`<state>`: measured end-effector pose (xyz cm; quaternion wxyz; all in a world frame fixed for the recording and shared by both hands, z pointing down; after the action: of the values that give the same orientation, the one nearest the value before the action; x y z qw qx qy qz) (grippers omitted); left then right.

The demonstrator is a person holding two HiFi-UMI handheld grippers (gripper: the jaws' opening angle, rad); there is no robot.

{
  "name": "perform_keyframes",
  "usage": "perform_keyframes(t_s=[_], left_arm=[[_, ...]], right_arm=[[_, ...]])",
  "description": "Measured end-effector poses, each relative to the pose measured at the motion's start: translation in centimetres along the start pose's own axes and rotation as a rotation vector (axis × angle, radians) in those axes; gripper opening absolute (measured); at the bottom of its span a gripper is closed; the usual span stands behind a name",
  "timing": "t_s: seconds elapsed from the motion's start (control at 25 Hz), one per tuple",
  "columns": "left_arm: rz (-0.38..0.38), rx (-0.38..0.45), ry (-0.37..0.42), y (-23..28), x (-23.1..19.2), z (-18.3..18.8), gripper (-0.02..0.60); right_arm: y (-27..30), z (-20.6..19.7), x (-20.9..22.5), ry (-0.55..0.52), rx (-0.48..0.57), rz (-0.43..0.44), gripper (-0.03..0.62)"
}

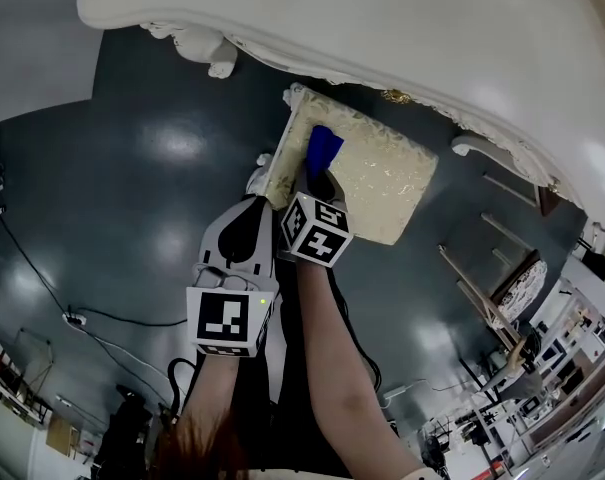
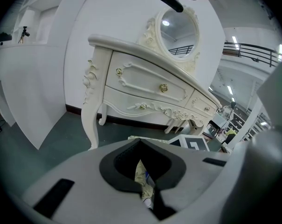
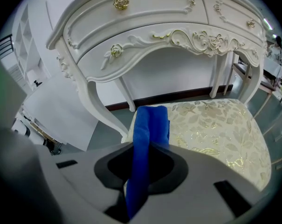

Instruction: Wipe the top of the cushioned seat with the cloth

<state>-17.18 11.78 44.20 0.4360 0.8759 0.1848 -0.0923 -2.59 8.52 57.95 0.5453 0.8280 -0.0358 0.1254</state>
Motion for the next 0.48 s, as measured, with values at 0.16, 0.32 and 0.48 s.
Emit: perform_keyframes(t_s=[0.16, 0.32, 0.48], left_arm=[[0.001, -0.004, -0.003, -0.1, -0.2, 0.2, -0.002], [0.0, -0.008, -0.006, -0.1, -0.5, 0.2, -0.002], [0.009, -0.013, -0.015, -0.3, -1.0, 0.0, -0.002]], right_arm=[[0.2, 0.1, -1.0, -0.004, -0.003, 0.011, 0.061], [0.4, 0.3, -1.9, -0.017, -0.008, 0.023, 0.061], [0.6, 0.3, -2.4, -0.035, -0.011, 0.035, 0.061]])
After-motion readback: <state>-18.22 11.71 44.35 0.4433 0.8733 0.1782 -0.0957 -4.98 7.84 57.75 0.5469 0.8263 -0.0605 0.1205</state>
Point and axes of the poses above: the fingertips, and each gripper's own axes: y forward along the fingers, x to its right, z out of its top, the point moved 10 cm from there along -y, backward along the fingers, and after that the axes turned 8 degrees about -x, right-handed, at the moved point
